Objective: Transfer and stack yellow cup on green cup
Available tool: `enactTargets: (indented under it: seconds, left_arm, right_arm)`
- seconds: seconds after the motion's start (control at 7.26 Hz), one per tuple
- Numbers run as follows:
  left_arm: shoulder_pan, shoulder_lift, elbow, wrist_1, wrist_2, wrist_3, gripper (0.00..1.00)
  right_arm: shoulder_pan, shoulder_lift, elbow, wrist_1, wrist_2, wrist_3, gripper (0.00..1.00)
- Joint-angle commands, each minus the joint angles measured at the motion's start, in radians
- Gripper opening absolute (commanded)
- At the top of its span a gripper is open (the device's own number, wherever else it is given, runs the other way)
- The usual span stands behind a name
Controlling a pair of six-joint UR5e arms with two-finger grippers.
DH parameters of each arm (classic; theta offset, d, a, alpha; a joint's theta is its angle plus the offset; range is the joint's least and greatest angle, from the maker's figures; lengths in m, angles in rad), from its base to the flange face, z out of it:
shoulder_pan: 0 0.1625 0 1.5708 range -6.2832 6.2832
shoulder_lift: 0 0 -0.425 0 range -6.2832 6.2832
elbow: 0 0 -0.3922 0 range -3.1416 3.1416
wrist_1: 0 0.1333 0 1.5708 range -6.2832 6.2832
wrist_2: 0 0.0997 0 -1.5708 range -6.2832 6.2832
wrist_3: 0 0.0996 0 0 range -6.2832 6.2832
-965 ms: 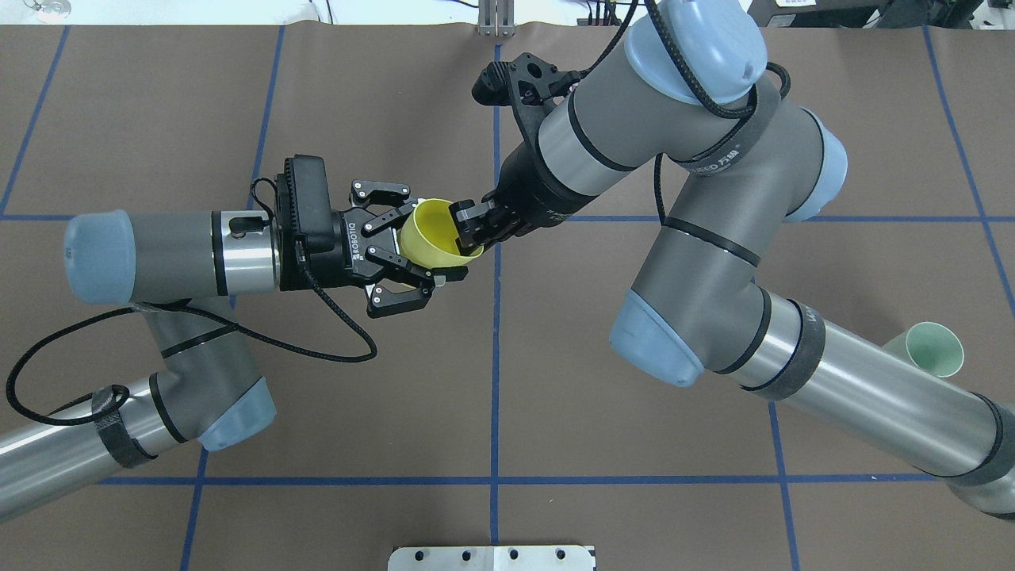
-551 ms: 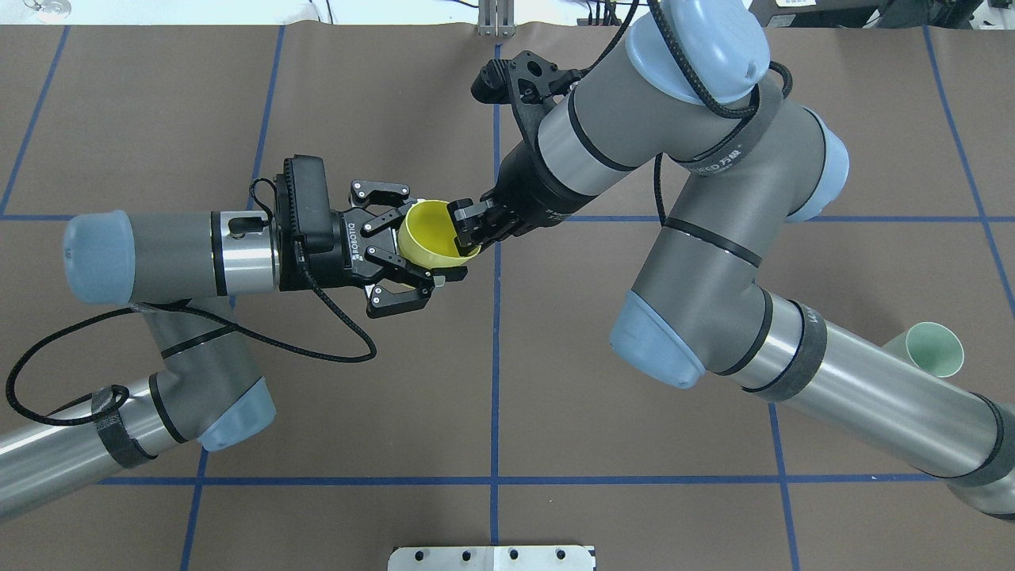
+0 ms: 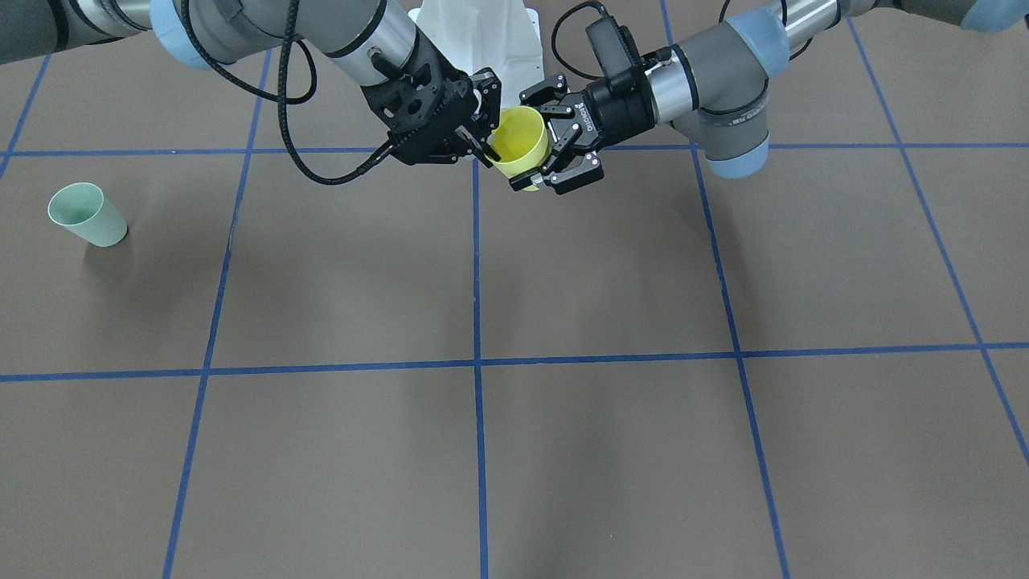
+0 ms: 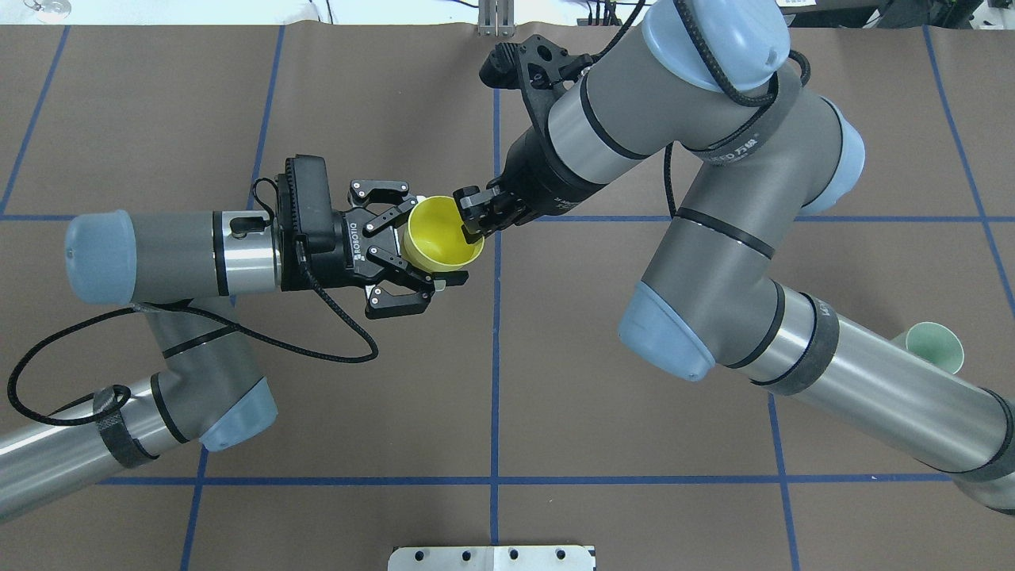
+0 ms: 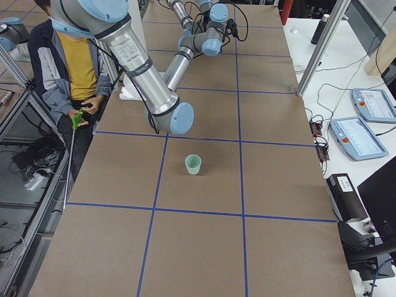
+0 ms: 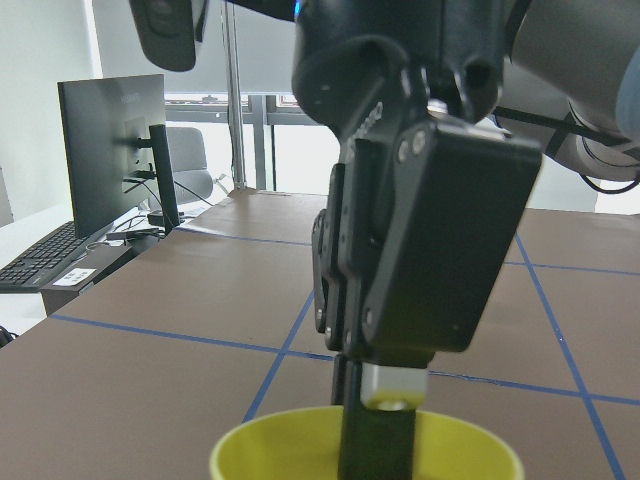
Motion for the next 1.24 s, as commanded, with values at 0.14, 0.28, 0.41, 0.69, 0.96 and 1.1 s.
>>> enactTargets:
  seconds: [0.14, 0.28, 0.41, 0.69, 0.96, 1.1]
  left_arm:
    - [0.0, -0.001, 0.0, 0.0, 0.0, 0.001, 0.99]
    - [0.0, 0.001, 0.002, 0.0, 0.0, 0.001, 0.99]
    - [0.0, 0.002, 0.003, 0.0, 0.0, 0.001, 0.99]
    - [0.0, 0.007, 0.003, 0.0, 0.0, 0.001, 0.99]
    - [-0.002, 0.011, 0.02, 0.003, 0.001, -0.002, 0.99]
    - [-0.005, 0.014, 0.034, 0.009, 0.003, -0.023, 0.99]
  right_arm:
    - [0.021, -0.001, 0.004, -0.005, 0.001, 0.0, 0.0]
    - [0.033, 0.0, 0.004, -0.014, 0.001, 0.002, 0.0]
    - [0.049, -0.006, 0.004, -0.017, 0.003, 0.02, 0.0]
    - [0.098, -0.009, 0.004, -0.103, 0.001, 0.038, 0.0]
    - [0.202, -0.015, 0.01, -0.232, -0.007, 0.038, 0.0]
    - [0.265, -0.038, 0.01, -0.279, -0.011, 0.034, 0.0]
